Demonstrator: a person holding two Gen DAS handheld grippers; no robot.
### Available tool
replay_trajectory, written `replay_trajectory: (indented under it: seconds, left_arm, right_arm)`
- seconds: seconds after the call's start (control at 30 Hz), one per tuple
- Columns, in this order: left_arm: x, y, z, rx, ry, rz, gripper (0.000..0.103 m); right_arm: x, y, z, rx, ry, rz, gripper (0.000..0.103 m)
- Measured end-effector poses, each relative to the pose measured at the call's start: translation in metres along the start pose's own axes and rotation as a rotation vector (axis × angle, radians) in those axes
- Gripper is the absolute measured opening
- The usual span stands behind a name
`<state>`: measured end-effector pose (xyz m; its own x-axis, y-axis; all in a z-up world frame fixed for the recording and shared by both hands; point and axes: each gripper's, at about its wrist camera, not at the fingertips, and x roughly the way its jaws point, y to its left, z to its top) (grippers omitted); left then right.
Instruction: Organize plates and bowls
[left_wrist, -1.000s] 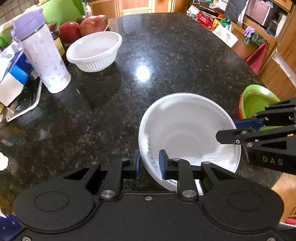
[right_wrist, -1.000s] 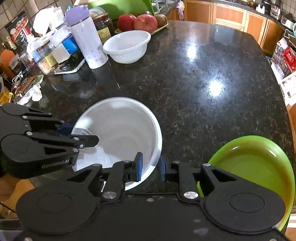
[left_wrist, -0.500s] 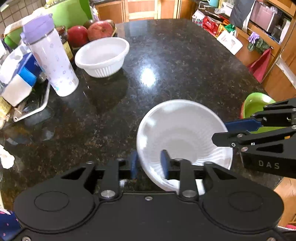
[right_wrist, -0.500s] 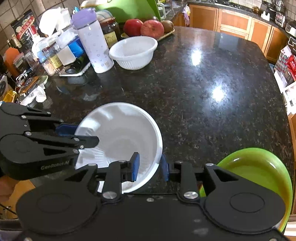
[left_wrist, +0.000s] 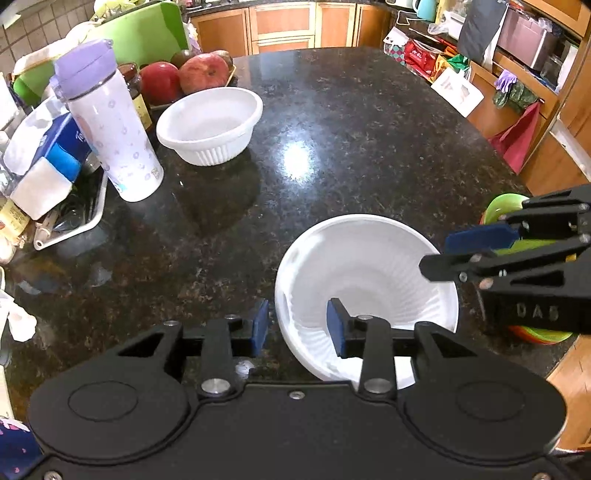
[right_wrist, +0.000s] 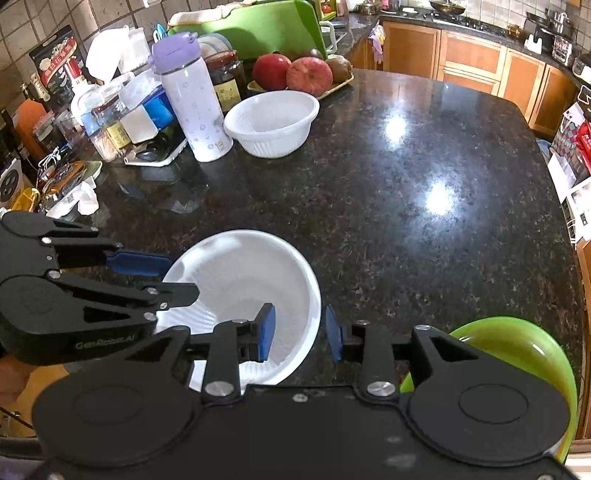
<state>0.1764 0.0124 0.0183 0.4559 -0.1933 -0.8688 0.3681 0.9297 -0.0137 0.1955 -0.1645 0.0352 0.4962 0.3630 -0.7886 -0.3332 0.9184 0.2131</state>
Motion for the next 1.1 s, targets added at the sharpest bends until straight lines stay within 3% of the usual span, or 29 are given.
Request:
replay_trajectory:
  seconds: [0.2,0.33,0.47,0.63,0.83,1.1]
  left_arm:
    - [-0.027,0.016,0.015,-0.022,-0.072,0.006,0.045]
    - [-0.038,0.034,0.042,-0.081,-0.16,0.065,0.046]
    - [-0.032,0.056,0.074,-0.167,-0.196,0.094,0.045]
    - [-0.003,0.071,0.105,-0.222,-0.166,0.123,0.045]
    - [0.039,0.075,0.126,-0.252,-0.09,0.144,0.045]
    - [0.068,0.082,0.134,-0.286,-0.048,0.193,0.045]
  right_arm:
    - [-0.026,-0.005,0.022,-0.026,-0.083,-0.01,0.032]
    - [-0.036,-0.011,0.055,-0.047,-0.126,0.016,0.033]
    - [-0.029,-0.019,0.093,-0.064,-0.129,0.049,0.033]
    - [0.001,-0.033,0.141,-0.057,-0.07,0.095,0.033]
    - [0.054,-0.039,0.186,-0.078,-0.005,0.068,0.033]
    - [0.117,-0.04,0.219,-0.076,0.064,0.088,0.033]
